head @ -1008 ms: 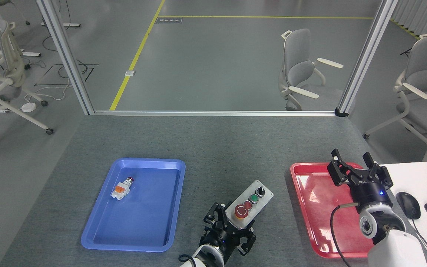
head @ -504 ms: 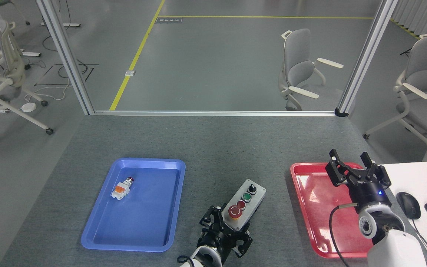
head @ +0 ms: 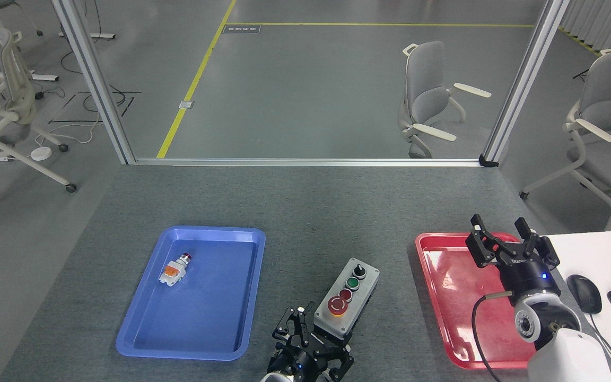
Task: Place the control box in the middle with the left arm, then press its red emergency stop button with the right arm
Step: 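Lower the control box onto the table between the trays and open the left gripper, then withdraw the left gripper and reach the right gripper toward the red button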
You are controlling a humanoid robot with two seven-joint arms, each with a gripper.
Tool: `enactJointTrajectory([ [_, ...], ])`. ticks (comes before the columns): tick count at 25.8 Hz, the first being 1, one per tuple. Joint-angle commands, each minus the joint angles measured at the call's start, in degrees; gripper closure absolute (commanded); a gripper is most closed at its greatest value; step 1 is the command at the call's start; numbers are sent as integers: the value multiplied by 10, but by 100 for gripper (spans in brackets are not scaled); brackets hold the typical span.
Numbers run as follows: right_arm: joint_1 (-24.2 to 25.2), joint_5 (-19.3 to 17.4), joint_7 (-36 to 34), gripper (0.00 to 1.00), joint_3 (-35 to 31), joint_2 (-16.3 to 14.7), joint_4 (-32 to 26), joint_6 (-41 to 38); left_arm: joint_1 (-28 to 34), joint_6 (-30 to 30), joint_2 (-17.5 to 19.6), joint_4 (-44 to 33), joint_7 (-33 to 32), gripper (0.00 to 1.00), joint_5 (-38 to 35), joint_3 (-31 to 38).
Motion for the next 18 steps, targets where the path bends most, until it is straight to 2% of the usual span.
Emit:
enactJointTrajectory([
  [1, -3, 3, -3, 29, 17, -7, 1, -33, 22, 1, 34, -35, 0, 1, 1, 2],
  [5, -8, 0, -3, 61, 23, -17, 0, -111, 53, -1, 72, -88, 0, 1, 1, 29],
  [8, -25, 5, -3, 72, 44, -19, 2, -195, 83, -6, 110, -152, -4, 1, 1, 58],
  [11, -43, 6, -3, 100, 72, -22, 7, -270, 118, -8, 149, -221, -6, 1, 1, 95],
  [14, -54, 6, 0, 100, 104, -21, 21, -272, 153, -9, 168, -275, -6, 1, 1, 155],
  [18, -67, 6, 2, 100, 153, -14, 64, -272, 168, -9, 165, -297, -6, 1, 2, 256],
])
